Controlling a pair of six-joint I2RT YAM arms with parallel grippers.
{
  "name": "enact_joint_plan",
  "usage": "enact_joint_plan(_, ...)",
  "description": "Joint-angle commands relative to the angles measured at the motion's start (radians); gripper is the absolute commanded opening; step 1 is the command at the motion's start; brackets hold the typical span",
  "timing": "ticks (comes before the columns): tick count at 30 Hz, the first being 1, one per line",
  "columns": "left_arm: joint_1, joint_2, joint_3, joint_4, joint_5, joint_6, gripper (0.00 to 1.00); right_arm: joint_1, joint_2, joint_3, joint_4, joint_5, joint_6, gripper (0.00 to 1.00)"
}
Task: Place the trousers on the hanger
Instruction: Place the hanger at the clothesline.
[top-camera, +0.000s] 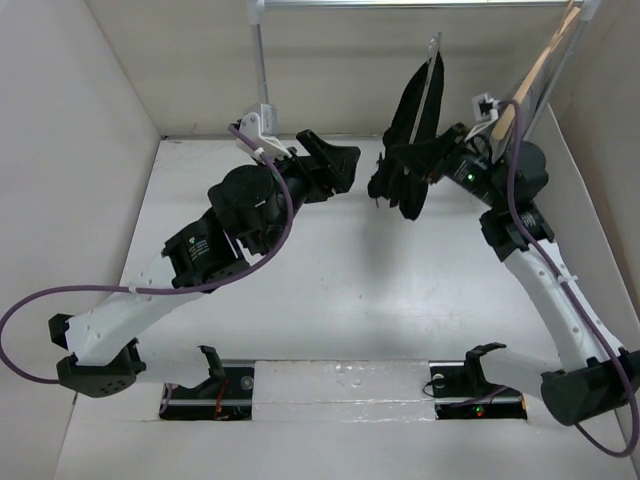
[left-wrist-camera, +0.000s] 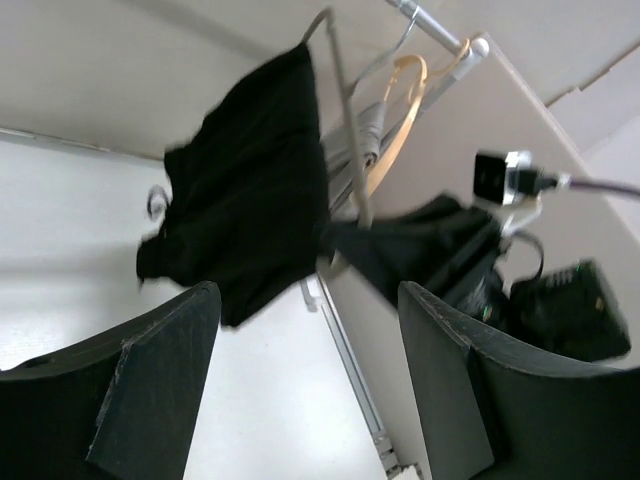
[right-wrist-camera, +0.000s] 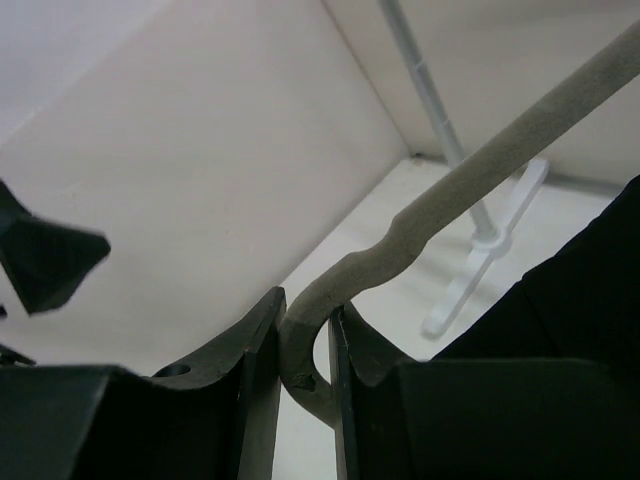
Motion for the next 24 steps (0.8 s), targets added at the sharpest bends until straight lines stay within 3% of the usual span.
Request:
enact_joint_plan(1,0.003,-0.015,-0.026,-0.015,0.061,0.020,0.67,-0.090,0.072,0.142,0.244,-0.096,0.012,0.00)
enact_joint_plan(4,0.003,-0.031,-0.078,-0.029,0.086,0.001,0.67,-0.179,0.170,0.224,0.313,-0.133,0.080,0.00)
enact_joint_plan(15,0.003,-0.075,-0.233,-0.026,0.127,-0.069,0.67,-0.376,0.422,0.523,0.243,-0.185,0.080,0.00)
enact_joint_plan(24,0.003,-0.046,-0.252,-0.017,0.124,-0.066,0.66,-0.466,0.517,0.575,0.254,-0.220,0.106,0.00)
